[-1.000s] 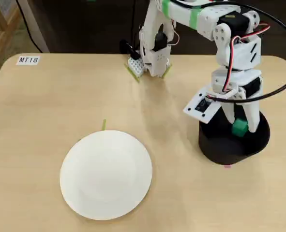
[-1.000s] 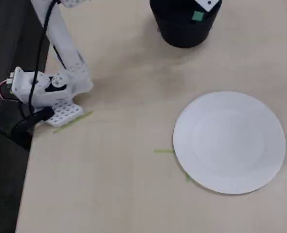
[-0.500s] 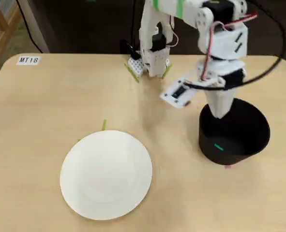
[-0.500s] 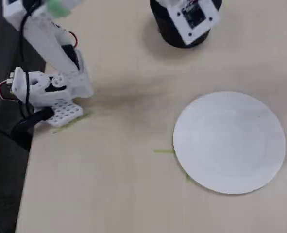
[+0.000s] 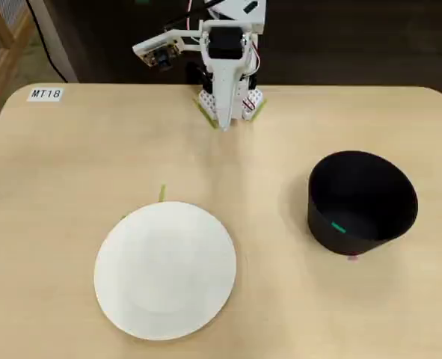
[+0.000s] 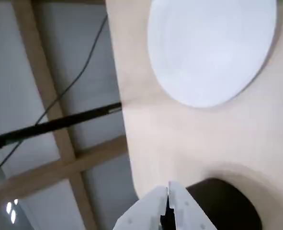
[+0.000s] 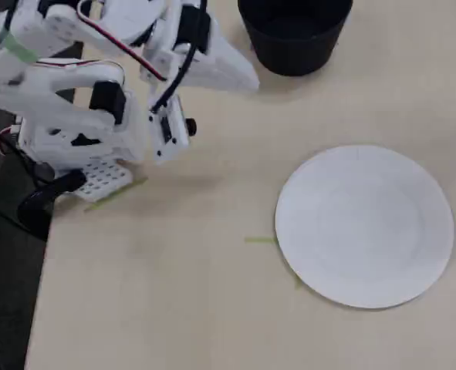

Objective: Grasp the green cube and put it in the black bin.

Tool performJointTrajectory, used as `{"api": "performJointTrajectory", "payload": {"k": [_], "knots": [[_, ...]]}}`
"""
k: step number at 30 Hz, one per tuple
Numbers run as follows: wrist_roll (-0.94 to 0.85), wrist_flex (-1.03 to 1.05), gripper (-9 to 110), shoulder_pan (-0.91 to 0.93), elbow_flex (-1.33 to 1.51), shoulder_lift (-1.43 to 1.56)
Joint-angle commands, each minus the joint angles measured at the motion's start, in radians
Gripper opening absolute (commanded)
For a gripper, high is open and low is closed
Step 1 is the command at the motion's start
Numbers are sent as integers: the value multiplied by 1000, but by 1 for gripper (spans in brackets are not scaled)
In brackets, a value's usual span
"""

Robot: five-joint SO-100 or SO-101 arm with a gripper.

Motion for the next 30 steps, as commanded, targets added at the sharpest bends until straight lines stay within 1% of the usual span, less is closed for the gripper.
{"api": "performJointTrajectory", "payload": {"k": [1, 4, 18, 22, 30], "knots": [[17, -34, 0, -18, 178, 178], [28, -37, 0, -18, 339, 345], [-26, -72, 0, -25, 589, 344], [-18, -101, 0, -26, 641, 344], [-25, -123, 0, -34, 657, 345]]}}
